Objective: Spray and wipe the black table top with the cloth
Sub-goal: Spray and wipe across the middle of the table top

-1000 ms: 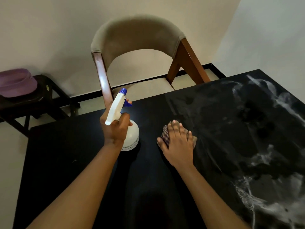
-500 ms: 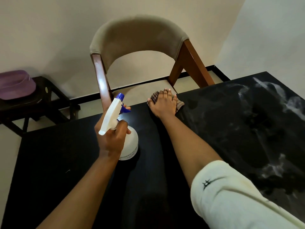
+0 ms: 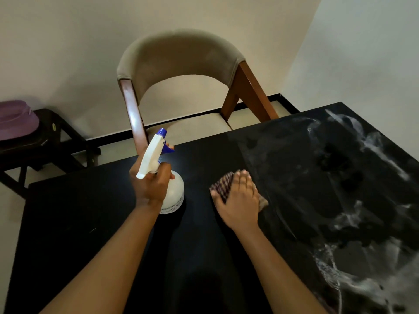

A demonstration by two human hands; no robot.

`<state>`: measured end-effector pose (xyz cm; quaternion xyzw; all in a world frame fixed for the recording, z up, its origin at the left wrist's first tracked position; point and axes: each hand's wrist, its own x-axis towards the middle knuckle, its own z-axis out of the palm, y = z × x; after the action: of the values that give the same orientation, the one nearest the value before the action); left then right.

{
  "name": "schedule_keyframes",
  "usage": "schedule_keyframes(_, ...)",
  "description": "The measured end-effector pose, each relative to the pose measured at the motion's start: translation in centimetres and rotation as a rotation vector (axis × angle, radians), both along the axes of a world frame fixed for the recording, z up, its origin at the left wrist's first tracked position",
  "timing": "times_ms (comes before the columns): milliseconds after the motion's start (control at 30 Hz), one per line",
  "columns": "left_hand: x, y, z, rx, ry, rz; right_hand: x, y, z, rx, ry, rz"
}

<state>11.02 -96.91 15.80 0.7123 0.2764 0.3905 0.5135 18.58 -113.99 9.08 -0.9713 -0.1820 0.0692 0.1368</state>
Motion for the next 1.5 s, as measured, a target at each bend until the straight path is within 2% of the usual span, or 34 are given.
schedule_keyframes(133,0.0,0.1,-0.4,0.012,0.020,0.012,-1.5,-3.1,1.0,-0.038,0.069,0.049)
schedule_keyframes(300,0.0,0.0,-0.3,0.000,0.009,0.021,-0.5,-4.0,-0.2,-0.104,-0.053,0.373)
schedule_keyframes(433,0.1,-0.4,-0.1,-0.013,-0.003,0.017,2.9,-0.7,-1.4,-0.066,-0.117,0.374)
schedule_keyframes(667,0.1,-0.7,-0.1,-0.020,-0.002,0.034,12.4,9.4,-0.9,-0.099,-0.071,0.396)
schedule_keyframes(800,0.2,-0.4,-0.7,-0.020,0.013,0.041,14.7,10.9,-0.2,-0.200,-0.150,0.466)
schedule_keyframes(867,0.2,-0.3,-1.0,-0.014,0.029,0.046,14.6,10.5,-0.5,-0.168,-0.149,0.472)
schedule_keyframes(1100,0.1,-0.6,-0.3,-0.012,0.007,0.042,9.3,4.4,-1.4,-0.084,-0.127,0.442)
schedule_keyframes(1267,-0.4,-0.6,-0.1,-0.044,0.076,0.052,0.9,-3.3,-1.2,-0.053,-0.120,0.423)
schedule_keyframes(1500,-1.3,-0.6,1.7,-0.116,0.128,-0.050,-10.4,-14.1,-1.2,-0.053,-0.120,0.407)
